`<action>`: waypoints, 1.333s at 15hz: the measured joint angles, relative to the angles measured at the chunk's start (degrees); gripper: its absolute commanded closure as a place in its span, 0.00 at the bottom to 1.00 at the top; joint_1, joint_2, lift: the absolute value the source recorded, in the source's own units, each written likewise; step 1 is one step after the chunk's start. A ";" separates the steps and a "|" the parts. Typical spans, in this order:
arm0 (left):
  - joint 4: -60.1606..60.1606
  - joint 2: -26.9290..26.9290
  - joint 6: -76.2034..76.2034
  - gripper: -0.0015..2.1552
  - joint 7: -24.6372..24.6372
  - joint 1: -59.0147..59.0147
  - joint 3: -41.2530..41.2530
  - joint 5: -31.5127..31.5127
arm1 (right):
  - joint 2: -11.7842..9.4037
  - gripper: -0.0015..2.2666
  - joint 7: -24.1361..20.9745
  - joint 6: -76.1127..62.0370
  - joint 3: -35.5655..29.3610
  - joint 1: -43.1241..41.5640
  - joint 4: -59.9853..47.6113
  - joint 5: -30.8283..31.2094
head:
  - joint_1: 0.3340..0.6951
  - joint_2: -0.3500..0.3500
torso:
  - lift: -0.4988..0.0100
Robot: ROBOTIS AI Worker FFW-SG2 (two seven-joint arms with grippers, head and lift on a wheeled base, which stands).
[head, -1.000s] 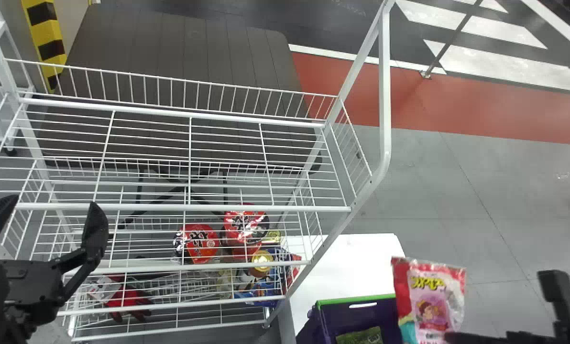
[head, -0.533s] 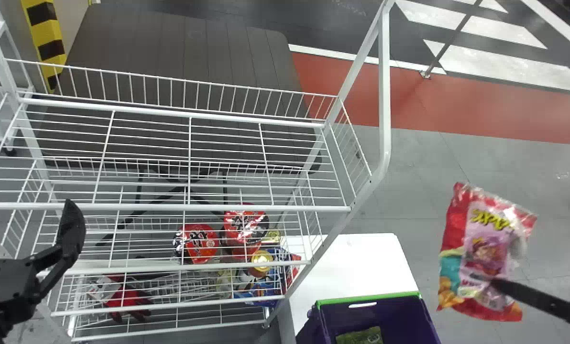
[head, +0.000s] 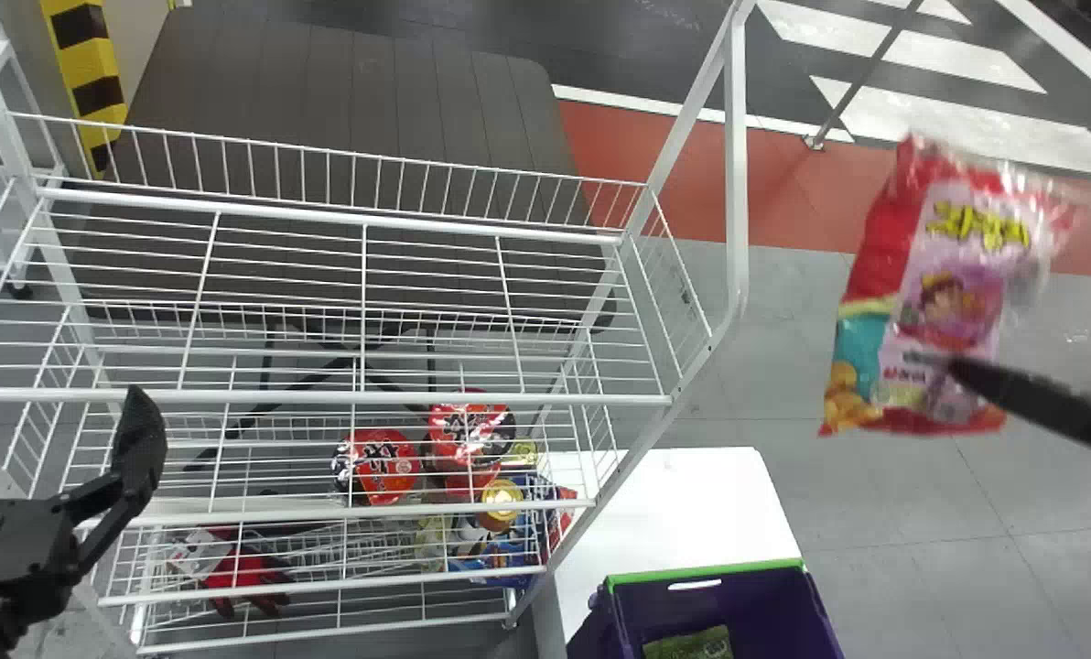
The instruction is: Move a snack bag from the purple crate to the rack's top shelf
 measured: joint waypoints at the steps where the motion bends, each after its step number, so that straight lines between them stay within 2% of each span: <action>1: 0.17 0.00 0.00 0.06 0.00 -0.02 0.00 -0.01 | 0.04 0.69 0.00 0.00 2.33 -1.65 -1.07 0.09 | 1.00 0.04 | 0.98; 2: 0.37 -0.04 0.00 0.06 -0.01 -0.07 -0.02 -0.05 | 0.45 0.69 0.00 0.00 5.82 -3.25 -1.88 0.52 | 1.00 0.08 | 0.98; 4: 0.66 -0.08 0.00 0.06 -0.10 -0.18 -0.13 -0.22 | 2.86 0.69 -2.55 0.00 13.65 -5.21 -2.62 2.27 | 1.00 0.19 | 0.98; 6: 1.03 -0.09 0.00 0.06 -0.17 -0.31 -0.34 -0.62 | 7.13 0.69 -9.22 0.00 23.01 -5.94 -2.83 4.30 | 1.00 0.26 | 0.98; 7: 1.20 -0.09 0.00 0.06 -0.16 -0.37 -0.37 -0.70 | 8.95 0.69 -12.47 0.00 27.49 -5.97 -2.83 5.54 | 1.00 0.33 | 0.98; 9: 1.60 -0.03 -0.12 0.06 -0.01 -0.39 -0.39 -0.77 | 13.39 0.69 -20.94 0.00 37.56 -4.80 -2.75 7.85 | 1.00 0.41 | 0.98; 10: 1.72 0.05 -0.15 0.06 0.01 -0.32 -0.41 -0.78 | 14.18 0.69 -24.37 0.00 41.27 -3.68 -2.61 8.06 | 1.00 0.44 | 0.98; 11: 1.81 0.14 -0.15 0.06 0.01 -0.24 -0.44 -0.79 | 14.54 0.69 -28.24 0.00 45.54 -2.38 -2.23 8.00 | 1.00 0.50 | 0.98; 15: 2.42 0.21 0.00 0.06 -0.20 -0.22 -0.60 -0.98 | 14.75 0.69 -40.33 -3.73 58.33 1.36 1.95 7.25 | 1.00 0.63 | 0.98; 17: 3.07 0.06 0.00 0.06 -0.26 -0.44 -0.67 -1.11 | 14.75 0.69 -45.49 -13.91 61.92 2.37 5.53 6.03 | 1.00 0.66 | 0.98; 20: 3.83 -0.07 0.00 0.06 -0.26 -0.53 -0.86 -1.48 | 14.75 0.69 -49.70 -28.62 64.43 1.10 11.51 3.84 | 1.00 0.70 | 0.98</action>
